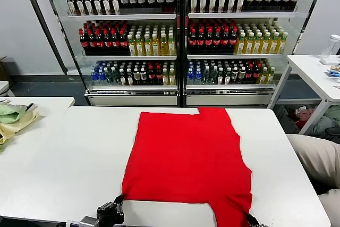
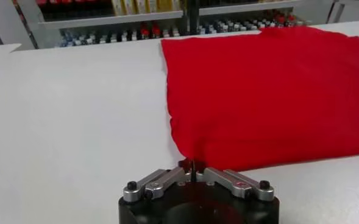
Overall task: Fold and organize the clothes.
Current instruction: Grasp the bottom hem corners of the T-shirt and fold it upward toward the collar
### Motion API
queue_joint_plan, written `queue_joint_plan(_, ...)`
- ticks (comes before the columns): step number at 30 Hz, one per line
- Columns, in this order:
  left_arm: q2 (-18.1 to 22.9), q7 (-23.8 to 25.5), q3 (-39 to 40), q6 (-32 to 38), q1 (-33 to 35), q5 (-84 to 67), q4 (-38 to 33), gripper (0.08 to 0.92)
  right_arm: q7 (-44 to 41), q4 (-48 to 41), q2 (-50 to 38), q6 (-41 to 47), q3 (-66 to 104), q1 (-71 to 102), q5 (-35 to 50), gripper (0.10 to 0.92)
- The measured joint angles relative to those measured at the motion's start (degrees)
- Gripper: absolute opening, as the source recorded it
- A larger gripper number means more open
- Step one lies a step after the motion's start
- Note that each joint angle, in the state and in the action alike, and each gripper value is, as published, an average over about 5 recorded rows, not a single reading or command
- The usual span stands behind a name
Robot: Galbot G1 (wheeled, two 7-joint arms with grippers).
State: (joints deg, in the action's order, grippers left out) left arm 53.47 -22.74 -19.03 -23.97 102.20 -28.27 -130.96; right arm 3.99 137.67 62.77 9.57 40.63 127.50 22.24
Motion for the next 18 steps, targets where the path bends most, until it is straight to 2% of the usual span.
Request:
queue_joint_plan(13, -3.72, -2.98, -7.52, 1.74, 14.71, 1.27, -8.47, 0.083, -0.26, 4.77, 0.6, -2.49, 2.75, 6.16, -2.52, 0.117)
queue_joint_plan(18, -4.54, -3.57, -10.74, 1.4, 17.54, 0.87, -12.15, 0.083, 0.14, 5.89, -0.13, -1.62, 2.48, 3.13, -2.04, 0.117)
